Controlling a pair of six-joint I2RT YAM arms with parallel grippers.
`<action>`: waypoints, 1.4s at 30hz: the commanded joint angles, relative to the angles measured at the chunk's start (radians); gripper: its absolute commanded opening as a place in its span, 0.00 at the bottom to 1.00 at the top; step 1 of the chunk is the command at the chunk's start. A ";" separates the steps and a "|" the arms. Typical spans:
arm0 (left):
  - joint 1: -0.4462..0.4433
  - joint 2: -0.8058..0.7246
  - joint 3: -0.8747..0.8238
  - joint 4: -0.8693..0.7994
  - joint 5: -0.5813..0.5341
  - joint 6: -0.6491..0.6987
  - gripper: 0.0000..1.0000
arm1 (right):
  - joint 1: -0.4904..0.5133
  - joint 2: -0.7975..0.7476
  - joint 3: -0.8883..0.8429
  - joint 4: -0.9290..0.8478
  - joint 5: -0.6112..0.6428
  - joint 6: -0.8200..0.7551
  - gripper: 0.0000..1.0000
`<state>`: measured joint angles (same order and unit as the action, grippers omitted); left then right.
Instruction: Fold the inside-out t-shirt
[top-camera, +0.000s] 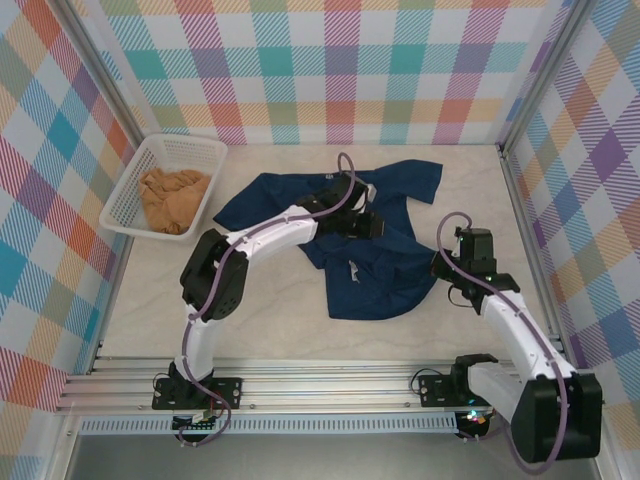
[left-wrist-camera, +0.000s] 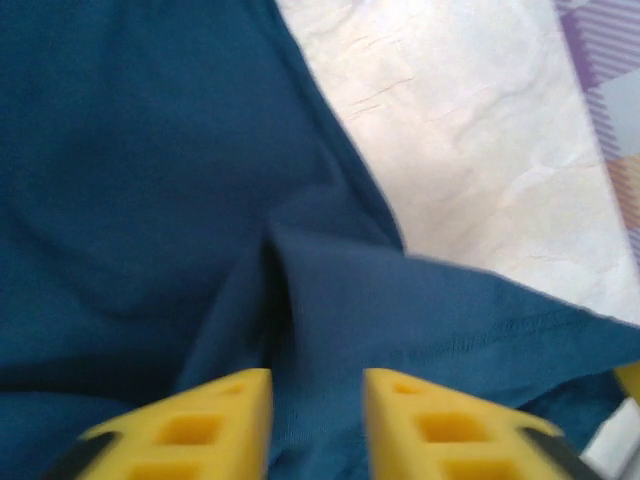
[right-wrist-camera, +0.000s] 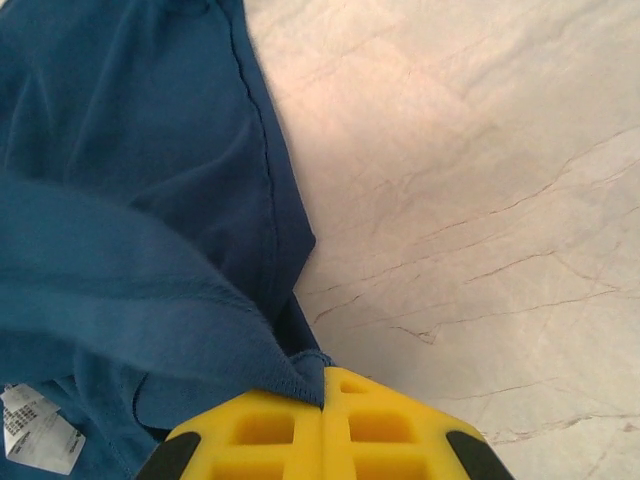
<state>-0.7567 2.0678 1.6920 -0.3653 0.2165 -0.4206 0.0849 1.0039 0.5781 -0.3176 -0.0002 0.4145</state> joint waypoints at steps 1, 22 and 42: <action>0.005 -0.091 -0.069 0.047 -0.013 0.027 0.48 | -0.015 0.052 0.066 0.004 -0.115 0.017 0.00; -0.249 0.093 -0.083 0.108 -0.298 0.267 0.57 | -0.057 0.132 0.134 -0.010 -0.160 -0.040 0.00; -0.243 0.041 -0.112 0.097 -0.184 0.289 0.60 | -0.059 0.041 0.031 -0.060 -0.141 -0.019 0.00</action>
<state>-1.0061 2.0670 1.5364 -0.2371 0.0574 -0.1478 0.0319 1.0626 0.6147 -0.3714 -0.1394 0.3851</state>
